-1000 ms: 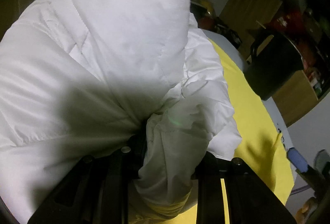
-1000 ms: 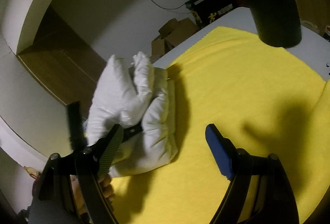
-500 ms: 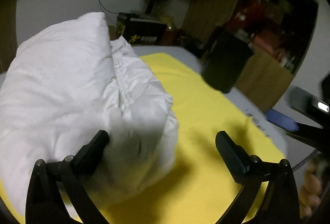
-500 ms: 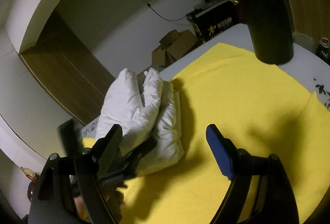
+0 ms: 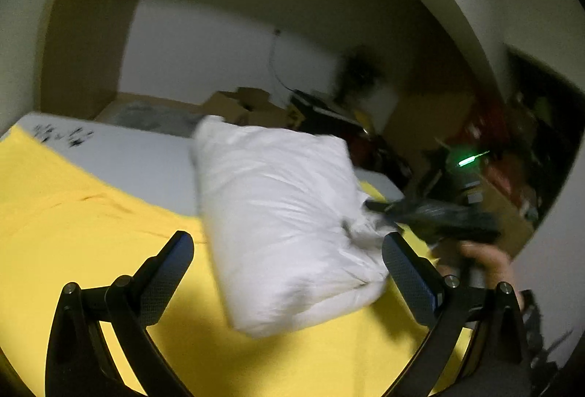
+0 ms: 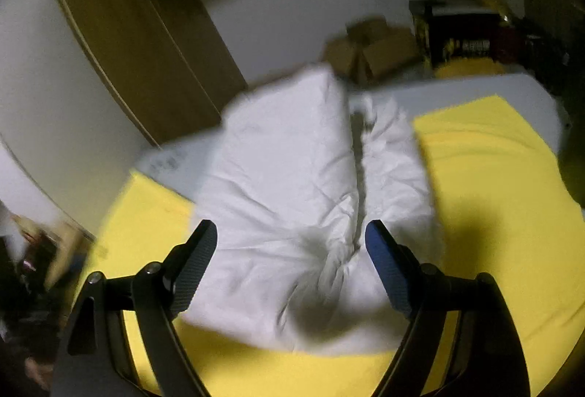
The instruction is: Fold large clothes
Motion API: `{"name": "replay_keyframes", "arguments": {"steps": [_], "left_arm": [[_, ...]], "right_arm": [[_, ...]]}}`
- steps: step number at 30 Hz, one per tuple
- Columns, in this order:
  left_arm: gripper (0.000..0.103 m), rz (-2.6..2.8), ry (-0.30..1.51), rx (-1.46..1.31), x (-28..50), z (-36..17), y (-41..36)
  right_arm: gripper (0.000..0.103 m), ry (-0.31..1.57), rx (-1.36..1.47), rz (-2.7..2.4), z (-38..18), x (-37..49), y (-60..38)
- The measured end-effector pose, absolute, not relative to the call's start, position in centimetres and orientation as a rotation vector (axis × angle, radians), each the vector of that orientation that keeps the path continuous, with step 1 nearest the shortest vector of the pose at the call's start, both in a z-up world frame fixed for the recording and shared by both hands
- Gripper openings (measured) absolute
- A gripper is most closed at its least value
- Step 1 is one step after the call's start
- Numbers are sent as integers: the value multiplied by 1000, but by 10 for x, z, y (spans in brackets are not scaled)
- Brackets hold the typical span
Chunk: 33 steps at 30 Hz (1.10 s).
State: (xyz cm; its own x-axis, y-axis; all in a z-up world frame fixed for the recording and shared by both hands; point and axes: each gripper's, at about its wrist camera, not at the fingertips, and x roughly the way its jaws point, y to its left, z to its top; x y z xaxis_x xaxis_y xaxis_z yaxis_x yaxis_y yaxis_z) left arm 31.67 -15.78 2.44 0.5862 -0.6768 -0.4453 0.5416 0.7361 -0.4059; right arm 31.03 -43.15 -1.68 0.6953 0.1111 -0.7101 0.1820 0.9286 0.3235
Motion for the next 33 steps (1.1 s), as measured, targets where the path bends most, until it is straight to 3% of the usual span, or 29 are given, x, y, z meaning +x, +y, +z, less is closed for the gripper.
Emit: {"name": "replay_keyframes", "arguments": {"steps": [3,9,11,12,13,20,23,33], "left_arm": [[103,-711,633,-279,318,20,-134],[103,-697,729,-344,333,1,-131],[103,-715,767,-372,336,-4,-135],[103,-728,783,-381,337,-7,-138],[103,-729,789,-377,334,-7,-138],[103,-703,798,-367,338,-12,-138],[103,-699,800,-376,338,-14,-137],[103,-678,869,-336,369,-24,-172]], "right_arm": [[84,980,483,-21,-60,342,-441],[82,1008,388,32,-88,344,-439],[54,987,416,-1,-88,342,-447],[28,977,430,-10,-87,341,-452],[12,950,477,16,-83,337,-457],[7,708,600,155,-42,296,-470],[7,688,590,155,-38,286,-466],[6,704,784,111,-128,270,-501]]}}
